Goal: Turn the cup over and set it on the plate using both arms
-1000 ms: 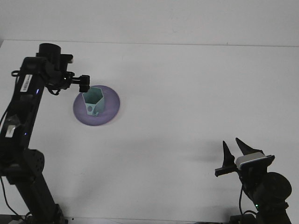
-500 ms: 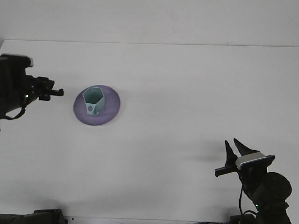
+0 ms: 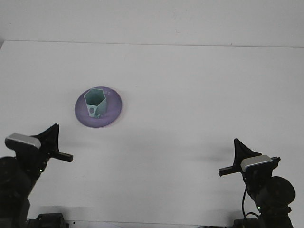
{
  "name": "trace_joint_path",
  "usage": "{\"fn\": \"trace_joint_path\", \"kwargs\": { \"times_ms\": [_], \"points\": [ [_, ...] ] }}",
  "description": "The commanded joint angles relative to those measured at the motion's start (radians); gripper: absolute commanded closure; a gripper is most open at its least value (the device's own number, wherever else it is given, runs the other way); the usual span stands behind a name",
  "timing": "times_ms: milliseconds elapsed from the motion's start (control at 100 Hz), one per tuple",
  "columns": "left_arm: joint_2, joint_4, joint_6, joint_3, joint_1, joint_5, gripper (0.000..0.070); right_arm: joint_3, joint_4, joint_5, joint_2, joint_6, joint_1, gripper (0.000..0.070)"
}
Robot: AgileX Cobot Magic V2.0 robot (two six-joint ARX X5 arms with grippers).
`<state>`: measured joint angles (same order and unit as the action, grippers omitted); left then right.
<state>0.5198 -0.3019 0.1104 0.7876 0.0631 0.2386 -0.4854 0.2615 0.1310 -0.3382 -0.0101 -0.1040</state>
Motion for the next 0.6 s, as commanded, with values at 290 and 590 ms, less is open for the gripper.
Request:
{"fn": "trace_joint_path", "kwargs": {
  "times_ms": [290,590],
  "points": [
    [-0.269,0.28,-0.079,-0.363,0.002,-0.032,0.0688,0.078,-0.156,-0.036,0.04,0.028,-0.001,0.07],
    [-0.269,0.28,-0.081,-0.363,0.002,-0.046,0.0685,0.078,-0.156,-0.06,0.05,0.021,-0.001,0.07]
  ]
}}
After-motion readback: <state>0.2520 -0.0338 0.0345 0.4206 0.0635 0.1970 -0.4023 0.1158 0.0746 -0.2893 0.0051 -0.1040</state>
